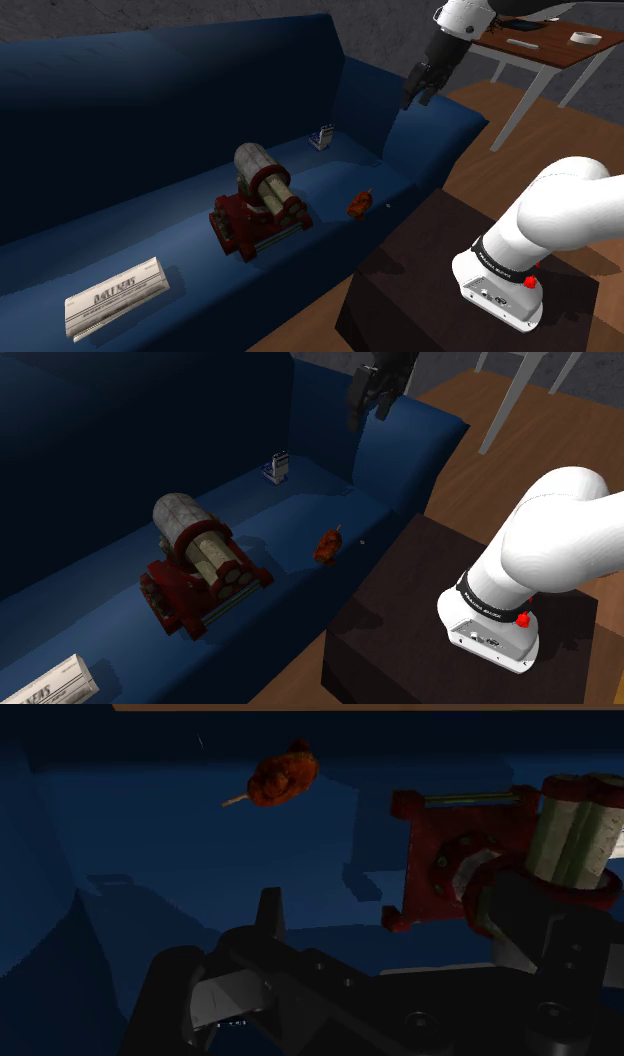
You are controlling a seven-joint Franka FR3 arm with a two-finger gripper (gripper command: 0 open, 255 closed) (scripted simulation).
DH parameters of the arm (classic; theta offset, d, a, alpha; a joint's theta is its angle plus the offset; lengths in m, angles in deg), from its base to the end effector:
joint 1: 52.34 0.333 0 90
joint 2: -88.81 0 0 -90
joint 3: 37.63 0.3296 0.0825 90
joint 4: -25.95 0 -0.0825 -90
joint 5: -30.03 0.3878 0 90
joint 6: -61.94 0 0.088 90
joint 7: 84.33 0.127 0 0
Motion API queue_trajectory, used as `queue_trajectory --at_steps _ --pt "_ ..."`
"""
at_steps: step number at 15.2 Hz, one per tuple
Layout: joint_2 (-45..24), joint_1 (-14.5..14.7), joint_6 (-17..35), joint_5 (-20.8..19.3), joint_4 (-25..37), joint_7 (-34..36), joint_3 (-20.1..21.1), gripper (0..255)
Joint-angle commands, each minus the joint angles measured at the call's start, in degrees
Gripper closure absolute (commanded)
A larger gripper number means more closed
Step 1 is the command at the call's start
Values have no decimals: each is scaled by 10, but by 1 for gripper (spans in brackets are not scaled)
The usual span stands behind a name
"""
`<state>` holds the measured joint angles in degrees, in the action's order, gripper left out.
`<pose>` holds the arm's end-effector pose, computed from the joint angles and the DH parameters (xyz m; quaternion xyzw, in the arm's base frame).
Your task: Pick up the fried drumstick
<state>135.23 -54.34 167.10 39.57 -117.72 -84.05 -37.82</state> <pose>0.3184 0.0042 0.5406 -0.9935 0.0372 -0.0700 0.0816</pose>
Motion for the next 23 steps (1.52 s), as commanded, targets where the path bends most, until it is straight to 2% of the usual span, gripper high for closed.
queue_trajectory --at_steps 1,6,10,13,16,18,19,21,23 --pt "4 -5 44 11 -43 -4 -11 0" --pt "-10 -11 158 47 -136 -20 -38 0" --pt "-47 -3 261 88 -197 -45 -64 0" --pt "-94 18 346 135 -232 -77 -92 0" --pt "-158 66 436 208 -254 -132 -138 0" --pt "-209 125 494 286 -257 -193 -187 0" --pt "-236 166 520 339 -254 -235 -220 0" --pt "-296 266 555 484 -236 -353 -301 0" --pt "-370 351 545 665 -202 -501 -371 0"
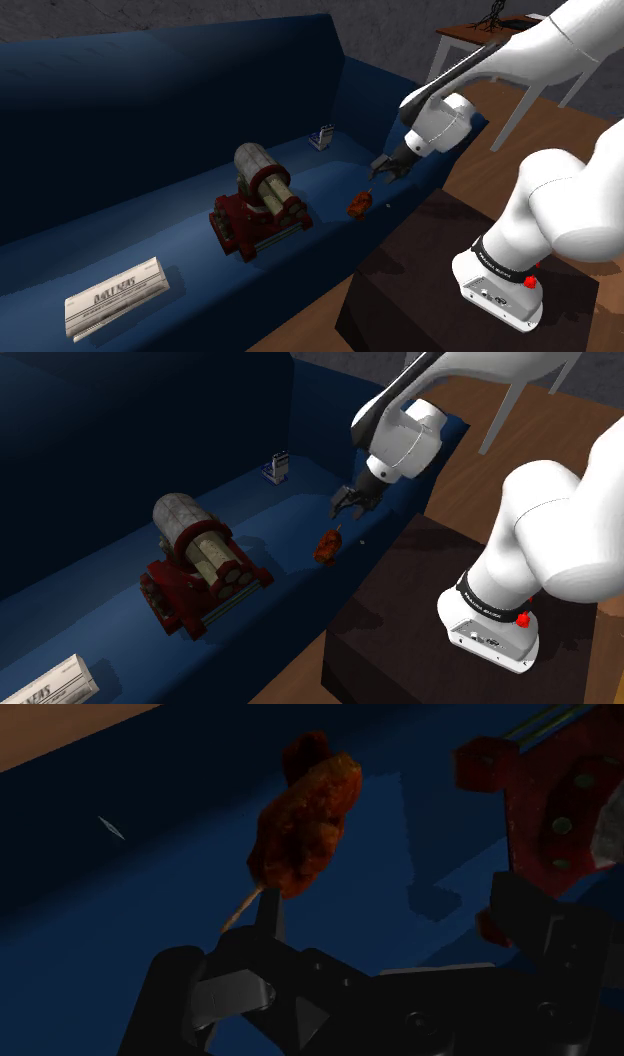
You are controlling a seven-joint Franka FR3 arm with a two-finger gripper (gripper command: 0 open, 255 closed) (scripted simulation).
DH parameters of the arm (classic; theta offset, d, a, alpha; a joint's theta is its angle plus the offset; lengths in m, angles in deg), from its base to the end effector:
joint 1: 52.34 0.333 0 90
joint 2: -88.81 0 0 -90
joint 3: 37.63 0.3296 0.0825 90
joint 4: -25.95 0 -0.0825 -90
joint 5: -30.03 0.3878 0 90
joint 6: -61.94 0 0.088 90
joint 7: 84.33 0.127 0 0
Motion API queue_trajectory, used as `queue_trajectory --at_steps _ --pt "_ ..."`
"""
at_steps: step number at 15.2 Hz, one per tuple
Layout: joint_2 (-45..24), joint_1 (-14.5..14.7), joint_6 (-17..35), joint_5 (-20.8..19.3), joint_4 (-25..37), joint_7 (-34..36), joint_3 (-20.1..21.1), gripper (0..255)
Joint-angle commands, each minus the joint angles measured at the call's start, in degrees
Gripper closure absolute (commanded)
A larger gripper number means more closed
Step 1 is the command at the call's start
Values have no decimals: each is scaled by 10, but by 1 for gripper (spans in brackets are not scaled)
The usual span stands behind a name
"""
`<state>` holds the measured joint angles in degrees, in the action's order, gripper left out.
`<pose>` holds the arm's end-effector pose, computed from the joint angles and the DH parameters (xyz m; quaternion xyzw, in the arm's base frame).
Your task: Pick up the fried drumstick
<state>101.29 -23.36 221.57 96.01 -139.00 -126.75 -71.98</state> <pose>0.3381 -0.0501 0.2251 -0.9418 0.2100 -0.1106 0.2382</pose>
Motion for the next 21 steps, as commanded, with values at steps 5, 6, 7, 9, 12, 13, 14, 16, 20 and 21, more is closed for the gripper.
queue_trajectory --at_steps 5,6,7,9,12,13,14,16,20,21 --pt "-196 54 -112 347 69 -261 -40 0" --pt "-211 53 -122 360 73 -272 -38 0" --pt "-225 52 -131 372 77 -283 -36 0" --pt "-254 48 -149 396 85 -302 -31 0" --pt "-289 43 -172 424 95 -323 -25 0" --pt "-289 43 -172 424 95 -323 -24 0" --pt "-290 44 -172 423 96 -322 -24 255" --pt "-289 43 -172 423 96 -323 -25 255" --pt "-286 44 -170 422 94 -322 -25 255" --pt "-286 44 -170 422 94 -322 -25 255"
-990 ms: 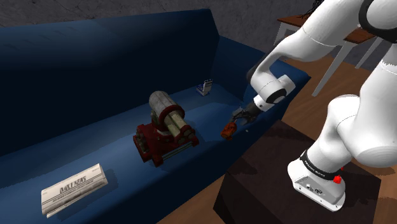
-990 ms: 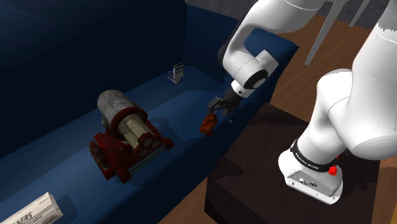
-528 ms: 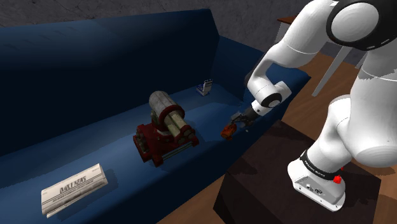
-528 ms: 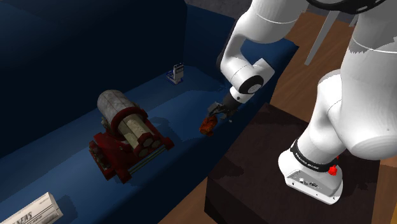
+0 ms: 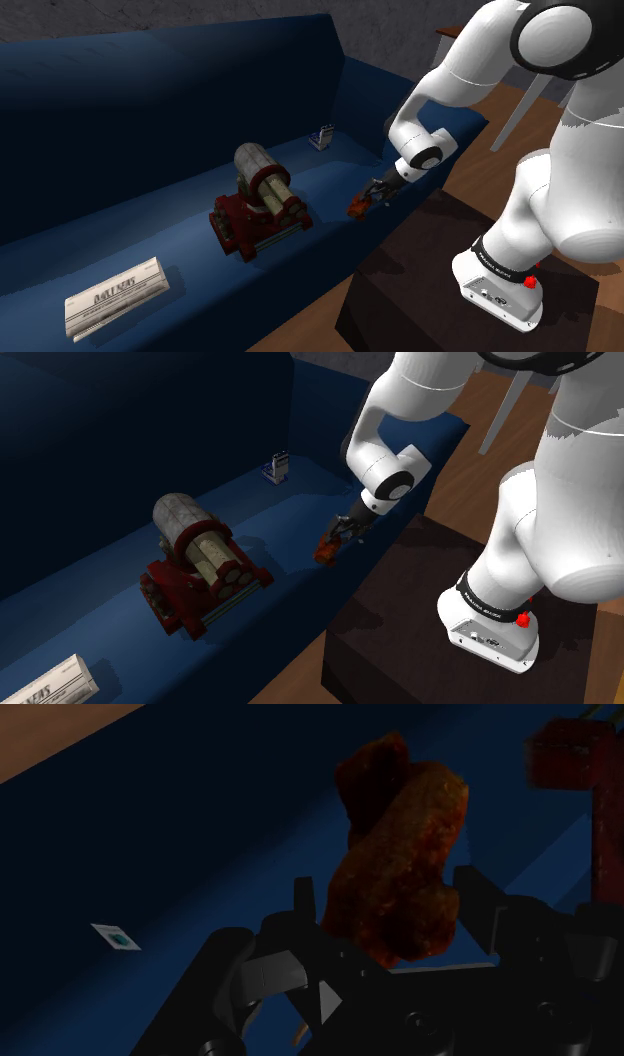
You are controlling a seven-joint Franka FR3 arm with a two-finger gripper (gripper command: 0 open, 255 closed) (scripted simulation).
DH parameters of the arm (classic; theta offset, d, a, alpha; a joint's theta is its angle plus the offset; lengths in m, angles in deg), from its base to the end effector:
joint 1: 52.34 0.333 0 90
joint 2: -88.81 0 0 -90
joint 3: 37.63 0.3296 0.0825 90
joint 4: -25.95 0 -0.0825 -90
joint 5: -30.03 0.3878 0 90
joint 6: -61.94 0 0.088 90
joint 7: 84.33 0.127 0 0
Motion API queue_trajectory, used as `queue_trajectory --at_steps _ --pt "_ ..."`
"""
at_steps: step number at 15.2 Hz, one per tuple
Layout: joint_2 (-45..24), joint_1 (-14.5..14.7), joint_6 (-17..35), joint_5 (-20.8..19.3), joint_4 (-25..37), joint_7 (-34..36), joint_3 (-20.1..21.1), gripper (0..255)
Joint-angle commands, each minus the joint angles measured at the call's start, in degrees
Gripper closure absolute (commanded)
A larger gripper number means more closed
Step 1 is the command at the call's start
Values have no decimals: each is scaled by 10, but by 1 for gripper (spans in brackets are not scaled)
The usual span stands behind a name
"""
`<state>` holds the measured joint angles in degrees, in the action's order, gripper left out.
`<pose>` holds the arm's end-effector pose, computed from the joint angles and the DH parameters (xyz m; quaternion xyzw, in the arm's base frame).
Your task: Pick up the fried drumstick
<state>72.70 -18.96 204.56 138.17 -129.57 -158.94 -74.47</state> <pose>0.3439 -0.0428 0.1229 -0.9225 0.2499 -0.1235 0.2671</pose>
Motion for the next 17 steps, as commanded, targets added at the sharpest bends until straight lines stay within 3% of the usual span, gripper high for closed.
queue_trajectory --at_steps 1,2,9,17 --pt "0 0 0 0 0 0 0 255" --pt "-4 -1 -2 2 1 -2 0 255" --pt "96 11 62 -81 -27 66 -16 255" --pt "218 12 136 -218 -62 188 -19 255"
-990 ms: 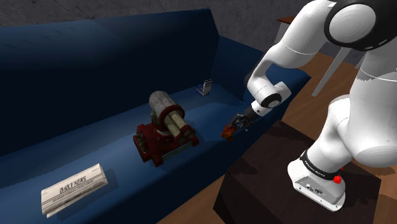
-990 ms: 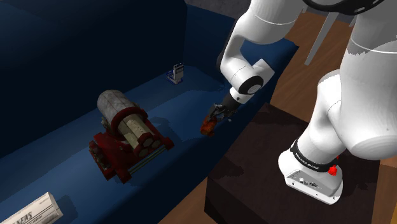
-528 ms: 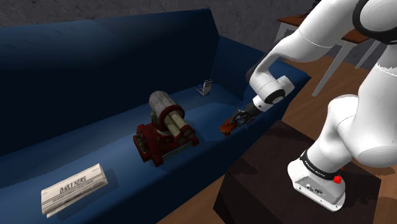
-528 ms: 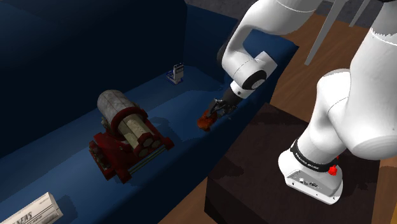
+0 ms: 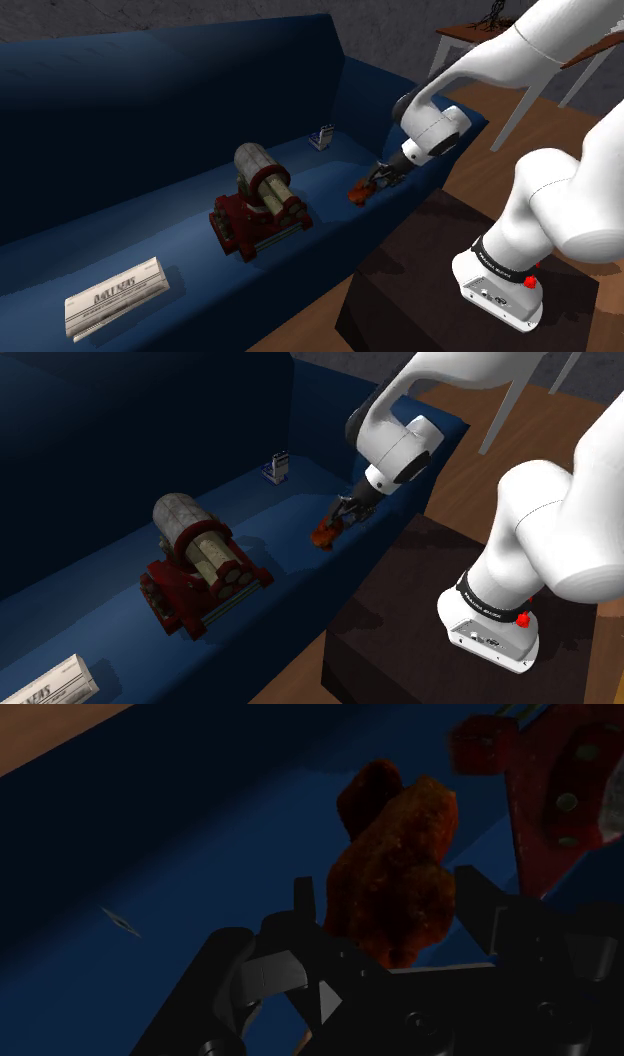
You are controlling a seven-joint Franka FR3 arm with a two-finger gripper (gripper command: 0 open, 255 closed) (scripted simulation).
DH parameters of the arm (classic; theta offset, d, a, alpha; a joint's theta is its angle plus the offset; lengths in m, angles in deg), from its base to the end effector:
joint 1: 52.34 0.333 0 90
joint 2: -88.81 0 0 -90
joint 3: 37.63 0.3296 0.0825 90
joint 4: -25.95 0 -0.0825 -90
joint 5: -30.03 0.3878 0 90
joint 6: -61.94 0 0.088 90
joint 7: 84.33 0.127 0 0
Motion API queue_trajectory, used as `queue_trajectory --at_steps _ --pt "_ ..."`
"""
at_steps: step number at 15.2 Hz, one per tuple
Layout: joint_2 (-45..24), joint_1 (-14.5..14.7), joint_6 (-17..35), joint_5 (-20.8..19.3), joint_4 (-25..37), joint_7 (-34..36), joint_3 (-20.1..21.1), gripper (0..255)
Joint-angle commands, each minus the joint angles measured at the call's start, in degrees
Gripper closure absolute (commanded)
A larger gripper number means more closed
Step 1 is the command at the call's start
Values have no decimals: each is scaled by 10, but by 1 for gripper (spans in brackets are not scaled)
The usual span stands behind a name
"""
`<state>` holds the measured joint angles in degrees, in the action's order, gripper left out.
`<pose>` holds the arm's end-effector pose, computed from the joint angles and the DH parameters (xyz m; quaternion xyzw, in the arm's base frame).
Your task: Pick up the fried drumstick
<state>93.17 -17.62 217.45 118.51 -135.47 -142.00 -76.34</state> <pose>0.3398 -0.0442 0.1963 -0.9224 0.2505 -0.1230 0.2668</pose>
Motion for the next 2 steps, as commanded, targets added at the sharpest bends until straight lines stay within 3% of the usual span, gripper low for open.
queue_trajectory --at_steps 1,2 --pt "16 -2 9 -25 -4 21 0 255" --pt "16 -3 9 -25 -4 21 1 255"
